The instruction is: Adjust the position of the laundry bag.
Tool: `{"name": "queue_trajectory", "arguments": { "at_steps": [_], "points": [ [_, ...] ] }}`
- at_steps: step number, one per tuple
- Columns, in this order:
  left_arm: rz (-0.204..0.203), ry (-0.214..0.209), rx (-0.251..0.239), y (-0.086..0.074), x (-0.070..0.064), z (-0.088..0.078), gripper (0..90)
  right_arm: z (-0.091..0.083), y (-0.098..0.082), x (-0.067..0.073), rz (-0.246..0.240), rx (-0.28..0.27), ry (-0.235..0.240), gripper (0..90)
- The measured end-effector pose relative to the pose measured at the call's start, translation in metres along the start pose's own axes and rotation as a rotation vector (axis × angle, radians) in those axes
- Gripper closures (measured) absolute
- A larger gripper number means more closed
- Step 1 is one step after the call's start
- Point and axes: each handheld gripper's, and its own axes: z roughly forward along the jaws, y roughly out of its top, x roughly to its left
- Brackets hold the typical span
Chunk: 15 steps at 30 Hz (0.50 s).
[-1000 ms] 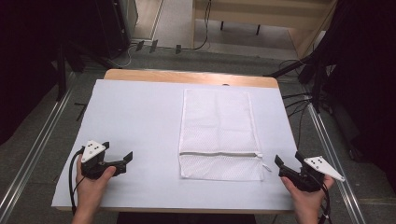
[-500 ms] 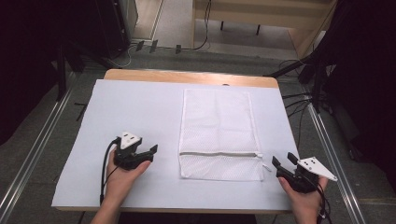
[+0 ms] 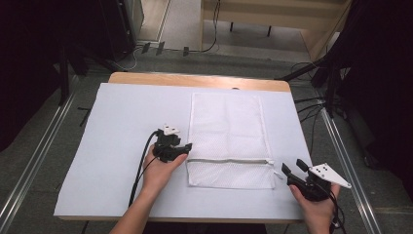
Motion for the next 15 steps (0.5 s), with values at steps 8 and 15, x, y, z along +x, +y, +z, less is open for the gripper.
{"name": "queue_trajectory", "arguments": {
  "at_steps": [8, 15],
  "points": [
    [0.037, 0.047, 0.047, -0.003, -0.017, 0.013, 47.2, -0.001, -0.001, -0.002, 0.000, -0.004, -0.007, 40.4],
    [0.136, 0.111, 0.053, -0.006, -0.037, 0.018, 58.0, 0.002, -0.001, 0.004, -0.009, 0.009, -0.003, 40.3]
  ]
}}
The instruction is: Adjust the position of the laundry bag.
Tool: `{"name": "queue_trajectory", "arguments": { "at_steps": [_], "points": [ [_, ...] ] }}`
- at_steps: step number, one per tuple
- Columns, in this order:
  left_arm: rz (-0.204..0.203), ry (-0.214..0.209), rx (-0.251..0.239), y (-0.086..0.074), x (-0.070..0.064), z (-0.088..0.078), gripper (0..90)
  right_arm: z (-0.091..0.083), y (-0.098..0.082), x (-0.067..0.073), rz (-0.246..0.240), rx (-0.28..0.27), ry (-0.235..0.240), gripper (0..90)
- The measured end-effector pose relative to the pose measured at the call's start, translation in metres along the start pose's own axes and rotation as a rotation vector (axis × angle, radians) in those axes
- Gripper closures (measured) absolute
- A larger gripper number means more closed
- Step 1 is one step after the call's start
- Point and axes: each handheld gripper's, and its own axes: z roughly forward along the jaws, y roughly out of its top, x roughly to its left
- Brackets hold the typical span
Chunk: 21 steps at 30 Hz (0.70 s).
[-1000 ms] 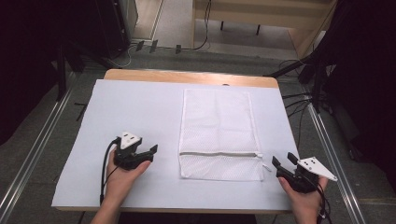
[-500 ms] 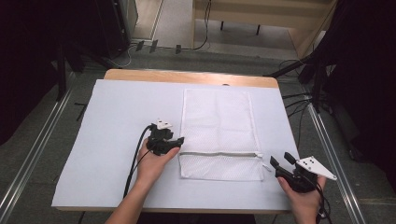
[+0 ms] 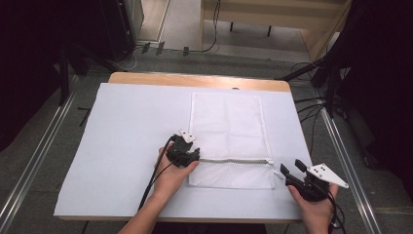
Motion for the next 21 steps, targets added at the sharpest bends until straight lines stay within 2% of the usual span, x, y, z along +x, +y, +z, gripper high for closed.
{"name": "queue_trajectory", "arguments": {
  "at_steps": [4, 7, 8, 12, 16, 21],
  "points": [
    [0.019, -0.009, 0.006, 0.002, -0.001, 0.000, 69.6, 0.002, 0.000, 0.001, 0.003, 0.004, 0.006, 40.6],
    [0.008, -0.053, 0.013, 0.004, -0.001, 0.001, 87.4, 0.002, -0.001, 0.002, -0.008, 0.008, 0.015, 40.8],
    [0.011, -0.053, 0.013, 0.004, -0.002, 0.001, 89.3, 0.002, -0.001, 0.003, -0.007, 0.008, 0.020, 40.9],
    [-0.014, -0.099, 0.005, 0.003, 0.004, 0.002, 90.0, 0.003, -0.001, 0.002, -0.003, 0.007, 0.013, 40.7],
    [-0.027, -0.121, -0.003, 0.002, 0.008, 0.001, 90.0, 0.002, -0.002, 0.001, 0.005, 0.007, 0.013, 40.7],
    [-0.041, -0.127, -0.017, -0.002, 0.010, -0.003, 90.0, 0.001, -0.002, 0.000, 0.003, 0.003, 0.011, 40.7]
  ]
}}
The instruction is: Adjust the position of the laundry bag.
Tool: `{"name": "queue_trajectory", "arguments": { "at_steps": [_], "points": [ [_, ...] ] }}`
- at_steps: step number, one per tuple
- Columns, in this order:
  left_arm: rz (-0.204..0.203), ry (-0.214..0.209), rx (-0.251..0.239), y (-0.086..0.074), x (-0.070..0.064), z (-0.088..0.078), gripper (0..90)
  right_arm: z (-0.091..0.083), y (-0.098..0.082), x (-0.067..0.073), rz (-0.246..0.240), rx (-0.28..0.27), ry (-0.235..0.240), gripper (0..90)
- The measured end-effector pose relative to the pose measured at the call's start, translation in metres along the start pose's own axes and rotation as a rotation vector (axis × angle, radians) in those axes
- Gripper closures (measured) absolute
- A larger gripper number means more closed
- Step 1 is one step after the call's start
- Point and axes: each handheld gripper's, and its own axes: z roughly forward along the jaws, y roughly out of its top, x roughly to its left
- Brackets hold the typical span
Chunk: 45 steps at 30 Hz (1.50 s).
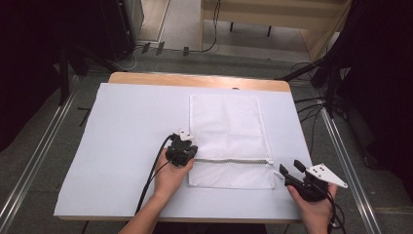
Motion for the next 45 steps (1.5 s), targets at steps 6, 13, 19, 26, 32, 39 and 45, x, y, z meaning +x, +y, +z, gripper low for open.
{"name": "queue_trajectory", "arguments": {
  "at_steps": [6, 13, 19, 26, 32, 39, 45],
  "points": [
    [-0.024, 0.003, -0.015, -0.006, 0.007, -0.009, 90.0, 0.000, 0.000, 0.000, 0.001, -0.003, 0.001, 40.7],
    [-0.071, 0.011, -0.043, -0.019, 0.023, -0.026, 90.0, -0.001, 0.001, -0.001, 0.007, -0.017, -0.032, 38.4],
    [-0.086, 0.022, -0.058, -0.030, 0.032, -0.037, 90.0, -0.001, 0.002, 0.003, -0.006, -0.008, -0.036, 33.8],
    [-0.119, 0.032, -0.081, -0.044, 0.048, -0.050, 90.0, -0.002, 0.007, 0.012, 0.012, -0.011, -0.019, 29.5],
    [-0.126, 0.037, -0.087, -0.055, 0.054, -0.060, 90.0, -0.001, 0.005, 0.021, 0.003, -0.014, 0.005, 31.6],
    [-0.156, 0.042, -0.098, -0.065, 0.067, -0.071, 90.0, 0.001, 0.003, 0.030, 0.008, -0.030, 0.026, 42.3],
    [-0.149, 0.025, -0.085, -0.069, 0.070, -0.076, 90.0, 0.000, 0.004, 0.034, 0.024, -0.034, 0.068, 40.2]
  ]
}}
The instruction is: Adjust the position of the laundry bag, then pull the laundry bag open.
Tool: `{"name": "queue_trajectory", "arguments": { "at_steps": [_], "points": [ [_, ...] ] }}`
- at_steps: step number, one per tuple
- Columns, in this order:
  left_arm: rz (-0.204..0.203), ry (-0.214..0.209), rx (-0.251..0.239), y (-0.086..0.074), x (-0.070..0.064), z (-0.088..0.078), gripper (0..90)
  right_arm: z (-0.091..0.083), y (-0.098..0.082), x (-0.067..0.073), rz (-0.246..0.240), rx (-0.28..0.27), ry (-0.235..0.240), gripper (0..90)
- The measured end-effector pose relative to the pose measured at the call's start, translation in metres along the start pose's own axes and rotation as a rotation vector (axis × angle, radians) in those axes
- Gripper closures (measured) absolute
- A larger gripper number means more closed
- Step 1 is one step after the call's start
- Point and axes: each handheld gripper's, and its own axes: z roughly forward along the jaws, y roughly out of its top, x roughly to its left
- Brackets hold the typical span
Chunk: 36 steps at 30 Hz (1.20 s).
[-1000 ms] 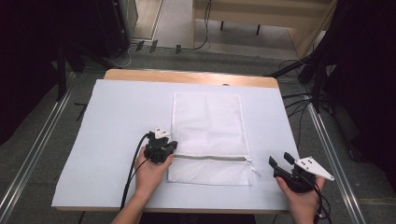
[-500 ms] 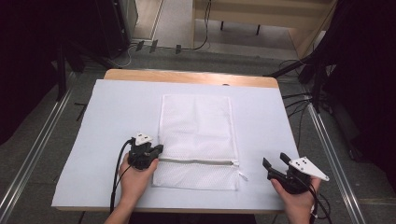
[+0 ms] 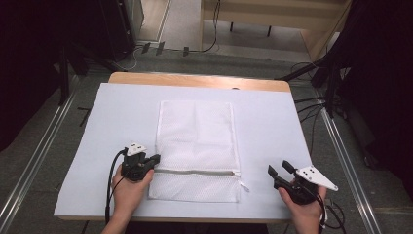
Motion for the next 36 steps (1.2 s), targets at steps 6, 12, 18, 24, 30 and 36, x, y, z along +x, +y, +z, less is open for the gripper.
{"name": "queue_trajectory", "arguments": {
  "at_steps": [6, 12, 18, 24, 30, 36],
  "points": [
    [-0.026, 0.055, -0.033, 0.002, 0.003, -0.003, 76.1, 0.001, 0.002, 0.011, 0.008, 0.007, 0.043, 39.6],
    [-0.038, 0.056, -0.110, 0.013, -0.002, -0.016, 53.2, 0.001, 0.003, 0.018, 0.023, 0.034, 0.089, 42.2],
    [-0.019, 0.001, -0.114, 0.016, -0.015, -0.015, 49.7, 0.004, -0.002, 0.024, 0.047, 0.079, 0.151, 45.8],
    [0.027, -0.074, -0.089, 0.017, -0.039, -0.006, 49.5, 0.000, -0.003, 0.037, 0.078, 0.127, 0.222, 53.3],
    [0.071, -0.143, -0.078, 0.018, -0.062, 0.001, 49.6, -0.001, -0.010, 0.056, 0.031, 0.182, 0.202, 53.4],
    [0.099, -0.179, -0.059, 0.016, -0.076, 0.007, 50.6, 0.015, -0.017, 0.070, 0.011, 0.236, 0.220, 48.1]
  ]
}}
